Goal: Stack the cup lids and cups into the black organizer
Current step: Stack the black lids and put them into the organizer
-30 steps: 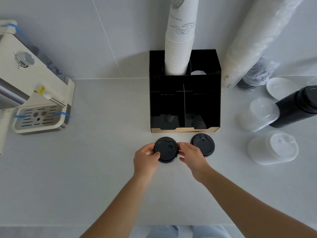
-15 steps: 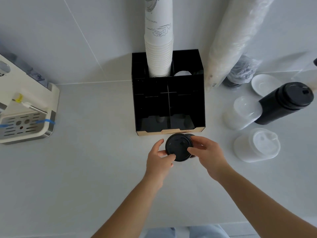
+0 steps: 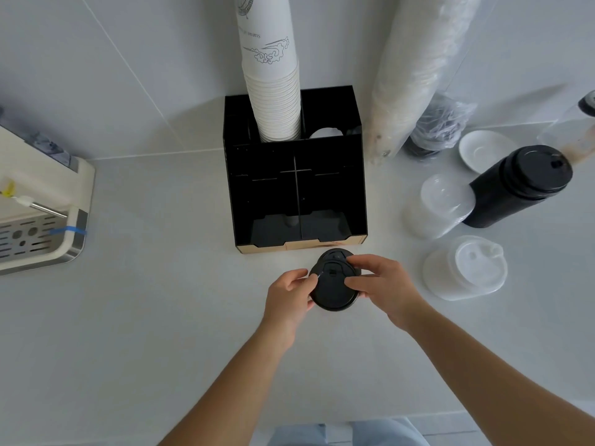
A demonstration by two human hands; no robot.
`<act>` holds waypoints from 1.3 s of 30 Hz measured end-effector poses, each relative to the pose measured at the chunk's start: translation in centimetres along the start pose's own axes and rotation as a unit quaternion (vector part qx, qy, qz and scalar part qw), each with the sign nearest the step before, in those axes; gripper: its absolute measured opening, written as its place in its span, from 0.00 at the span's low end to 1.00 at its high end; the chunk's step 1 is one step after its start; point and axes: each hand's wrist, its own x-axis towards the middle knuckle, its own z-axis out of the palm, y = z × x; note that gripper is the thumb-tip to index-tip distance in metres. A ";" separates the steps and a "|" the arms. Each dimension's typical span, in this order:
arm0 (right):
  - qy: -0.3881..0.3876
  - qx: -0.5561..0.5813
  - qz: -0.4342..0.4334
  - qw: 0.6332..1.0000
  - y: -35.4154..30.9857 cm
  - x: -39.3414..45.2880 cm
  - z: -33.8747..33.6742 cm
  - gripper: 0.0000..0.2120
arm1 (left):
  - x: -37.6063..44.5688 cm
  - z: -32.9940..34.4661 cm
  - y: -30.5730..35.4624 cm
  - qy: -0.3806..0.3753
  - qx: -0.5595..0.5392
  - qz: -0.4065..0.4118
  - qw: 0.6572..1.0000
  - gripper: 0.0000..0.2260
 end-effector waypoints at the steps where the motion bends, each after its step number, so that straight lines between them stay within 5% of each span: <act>1: -0.005 -0.010 0.002 1.000 0.0 0.1 -0.1 0.17 | 0.2 -0.1 0.2 -0.010 0.014 0.008 1.000 0.14; 6: 0.018 -0.020 0.005 1.000 0.0 0.8 -0.7 0.13 | 0.4 0.0 0.9 -0.042 0.020 0.040 0.998 0.05; 15: 0.085 -0.019 -0.013 0.996 0.2 2.3 -0.6 0.07 | 1.2 2.5 0.5 0.051 0.146 0.134 0.979 0.04; 19: 0.095 -0.018 -0.014 0.995 0.2 2.9 -0.4 0.08 | 1.8 3.0 0.4 0.066 0.187 0.146 0.969 0.13; 27: 0.108 -0.028 0.018 0.994 0.3 3.7 -0.5 0.05 | 2.9 3.5 -0.1 0.074 0.219 0.142 0.963 0.14; 39: 0.099 -0.147 0.051 0.983 1.3 3.9 -0.7 0.15 | 2.9 4.0 -0.7 0.090 0.265 0.131 0.951 0.15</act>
